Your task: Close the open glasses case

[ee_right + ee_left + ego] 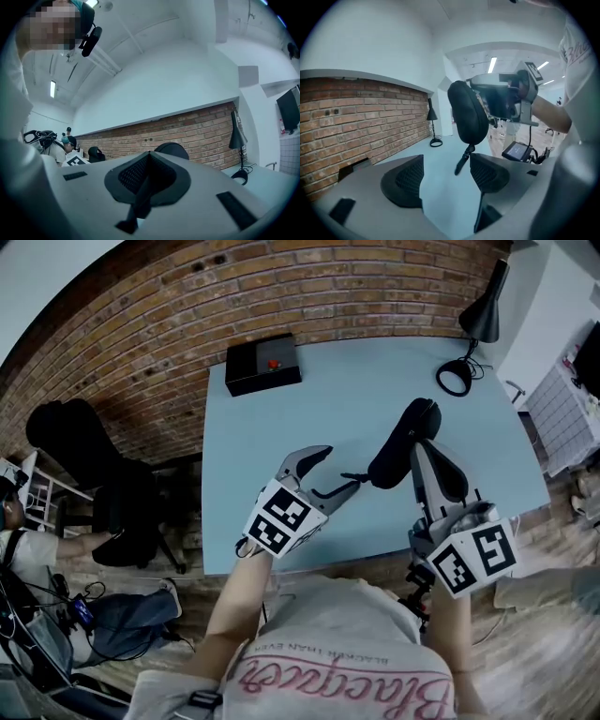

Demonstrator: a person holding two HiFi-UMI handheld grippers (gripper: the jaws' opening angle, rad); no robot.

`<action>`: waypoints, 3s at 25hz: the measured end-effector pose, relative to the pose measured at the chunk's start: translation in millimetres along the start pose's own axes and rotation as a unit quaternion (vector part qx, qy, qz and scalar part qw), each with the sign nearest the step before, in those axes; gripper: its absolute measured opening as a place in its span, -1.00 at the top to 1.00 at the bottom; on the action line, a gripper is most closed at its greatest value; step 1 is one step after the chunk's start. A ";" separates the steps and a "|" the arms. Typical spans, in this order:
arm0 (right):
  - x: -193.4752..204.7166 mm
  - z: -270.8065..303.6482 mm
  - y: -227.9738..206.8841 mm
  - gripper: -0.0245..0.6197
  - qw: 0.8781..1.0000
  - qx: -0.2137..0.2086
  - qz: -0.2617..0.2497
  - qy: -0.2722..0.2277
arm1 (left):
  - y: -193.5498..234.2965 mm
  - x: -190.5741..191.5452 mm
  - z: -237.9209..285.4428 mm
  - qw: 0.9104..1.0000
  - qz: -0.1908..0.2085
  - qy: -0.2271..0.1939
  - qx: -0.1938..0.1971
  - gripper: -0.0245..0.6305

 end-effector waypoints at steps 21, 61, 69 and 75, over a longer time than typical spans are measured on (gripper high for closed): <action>25.0 8.6 11.5 0.87 0.996 0.016 -0.067 0.049 | -40.3 -76.7 14.2 0.996 0.065 -0.006 0.053 0.00; 3.2 -18.7 4.1 0.86 0.988 0.021 -0.135 0.077 | -35.0 -74.0 -7.4 0.978 0.207 0.002 0.035 0.11; 5.6 -28.6 -28.4 0.87 0.986 0.087 -0.117 0.082 | -51.0 -82.3 -27.1 0.978 0.165 -0.083 0.101 0.13; -13.5 -45.0 -28.1 0.86 0.998 0.004 -0.054 0.032 | -43.3 -80.6 -39.2 0.977 0.163 -0.094 0.100 0.13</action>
Point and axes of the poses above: the fingertips, and each gripper's own axes: z forward along the fingers, y to its left, x out of its underside, the point moved 3 cm from there along -z, backward along the fingers, and after that the axes turned 2 degrees about z, right-handed, at the moved point
